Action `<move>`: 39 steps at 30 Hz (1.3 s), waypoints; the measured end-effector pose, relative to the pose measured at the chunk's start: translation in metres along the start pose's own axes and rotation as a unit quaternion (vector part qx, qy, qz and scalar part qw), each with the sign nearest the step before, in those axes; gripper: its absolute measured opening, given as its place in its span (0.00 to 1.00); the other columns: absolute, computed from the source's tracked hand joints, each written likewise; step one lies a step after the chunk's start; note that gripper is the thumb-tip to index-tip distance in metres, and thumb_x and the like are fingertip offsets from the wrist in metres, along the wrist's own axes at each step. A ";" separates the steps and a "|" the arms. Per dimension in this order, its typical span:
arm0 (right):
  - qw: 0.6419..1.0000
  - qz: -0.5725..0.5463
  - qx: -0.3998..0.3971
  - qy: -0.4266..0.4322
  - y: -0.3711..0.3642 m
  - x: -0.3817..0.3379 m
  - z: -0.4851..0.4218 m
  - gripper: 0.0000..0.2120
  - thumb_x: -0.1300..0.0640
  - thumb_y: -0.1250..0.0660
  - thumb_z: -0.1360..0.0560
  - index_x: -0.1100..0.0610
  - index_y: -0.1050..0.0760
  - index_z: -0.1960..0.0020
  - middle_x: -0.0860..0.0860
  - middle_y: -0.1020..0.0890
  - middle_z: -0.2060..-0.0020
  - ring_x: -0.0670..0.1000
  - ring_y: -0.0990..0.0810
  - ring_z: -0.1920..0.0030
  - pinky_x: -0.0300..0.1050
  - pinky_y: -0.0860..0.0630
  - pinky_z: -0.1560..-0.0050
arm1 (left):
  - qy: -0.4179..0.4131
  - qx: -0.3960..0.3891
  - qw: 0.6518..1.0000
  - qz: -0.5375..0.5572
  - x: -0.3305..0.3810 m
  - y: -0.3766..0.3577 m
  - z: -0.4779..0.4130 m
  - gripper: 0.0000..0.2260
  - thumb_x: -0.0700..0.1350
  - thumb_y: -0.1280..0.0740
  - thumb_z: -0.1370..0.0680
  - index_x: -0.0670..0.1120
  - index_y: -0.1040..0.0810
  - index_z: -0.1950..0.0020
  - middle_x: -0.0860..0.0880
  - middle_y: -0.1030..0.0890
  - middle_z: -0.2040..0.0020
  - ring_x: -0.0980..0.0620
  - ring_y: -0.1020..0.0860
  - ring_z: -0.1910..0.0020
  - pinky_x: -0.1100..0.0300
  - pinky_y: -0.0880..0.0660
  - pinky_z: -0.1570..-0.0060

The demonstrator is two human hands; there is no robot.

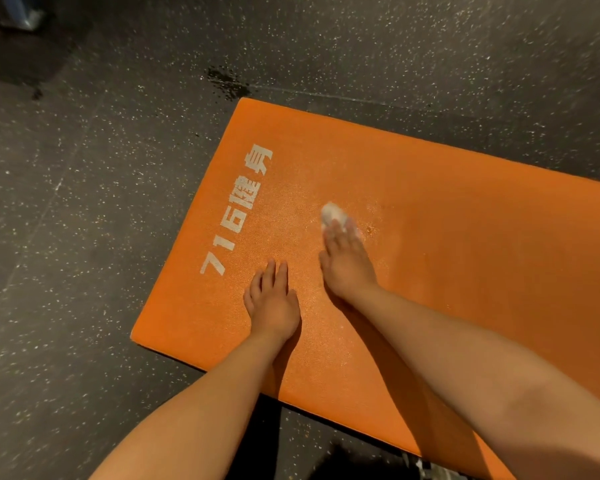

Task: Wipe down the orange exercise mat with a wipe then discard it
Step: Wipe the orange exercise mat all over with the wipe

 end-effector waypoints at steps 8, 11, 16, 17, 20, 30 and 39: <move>0.993 -0.019 -0.043 0.108 -0.019 -0.050 0.035 0.27 0.52 0.48 0.14 0.55 0.50 0.17 0.53 0.51 0.18 0.55 0.59 0.18 0.52 0.56 0.19 | 0.023 0.011 0.999 0.026 0.008 0.006 0.000 0.27 0.47 0.41 0.18 0.55 0.44 0.19 0.52 0.48 0.18 0.48 0.52 0.21 0.47 0.54 0.23; 0.985 0.004 -0.049 0.165 -0.023 -0.043 0.033 0.25 0.51 0.46 0.14 0.54 0.40 0.19 0.52 0.45 0.18 0.54 0.54 0.18 0.55 0.49 0.20 | 0.021 0.018 0.999 0.024 0.005 0.009 -0.001 0.27 0.46 0.41 0.19 0.55 0.41 0.20 0.52 0.45 0.19 0.47 0.50 0.21 0.45 0.51 0.25; 0.994 -0.052 0.062 -0.073 0.018 0.028 0.010 0.26 0.51 0.49 0.14 0.53 0.47 0.18 0.51 0.59 0.18 0.55 0.62 0.19 0.53 0.51 0.19 | 0.010 0.033 0.999 -0.006 0.006 0.017 -0.008 0.24 0.46 0.40 0.19 0.54 0.37 0.22 0.50 0.40 0.22 0.44 0.45 0.25 0.45 0.49 0.26; 0.990 -0.064 0.071 -0.103 0.020 0.031 0.007 0.26 0.52 0.49 0.14 0.52 0.47 0.18 0.51 0.59 0.18 0.55 0.62 0.19 0.53 0.52 0.19 | 0.005 0.040 0.999 -0.006 0.008 0.020 -0.012 0.23 0.45 0.40 0.19 0.53 0.35 0.23 0.49 0.38 0.23 0.44 0.44 0.26 0.46 0.49 0.27; 0.990 -0.086 0.046 -0.103 0.010 0.005 -0.002 0.29 0.53 0.48 0.15 0.53 0.53 0.17 0.52 0.56 0.17 0.53 0.62 0.19 0.50 0.57 0.19 | -0.022 0.057 0.998 0.002 0.021 0.025 -0.029 0.23 0.43 0.41 0.19 0.52 0.33 0.24 0.49 0.38 0.22 0.44 0.43 0.25 0.47 0.50 0.26; 0.998 -0.034 0.046 -0.008 0.017 -0.003 -0.045 0.27 0.54 0.50 0.14 0.53 0.52 0.17 0.51 0.59 0.18 0.52 0.62 0.19 0.53 0.56 0.19 | -0.031 0.030 0.999 -0.007 0.015 0.022 -0.053 0.27 0.47 0.44 0.16 0.53 0.48 0.18 0.55 0.53 0.18 0.48 0.50 0.24 0.48 0.52 0.26; 0.990 -0.001 -0.039 0.134 -0.013 -0.048 -0.012 0.26 0.49 0.48 0.14 0.50 0.46 0.17 0.49 0.51 0.18 0.52 0.60 0.18 0.51 0.60 0.20 | -0.054 -0.006 0.998 0.045 0.011 0.021 -0.042 0.30 0.41 0.45 0.16 0.54 0.53 0.17 0.57 0.58 0.18 0.50 0.54 0.20 0.51 0.56 0.23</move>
Point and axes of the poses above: each hand's wrist, its own z-axis away from the middle knuckle, its own y-axis out of the back of the hand, x = y × z, the point moved 7 cm from there along -z, towards the middle knuckle
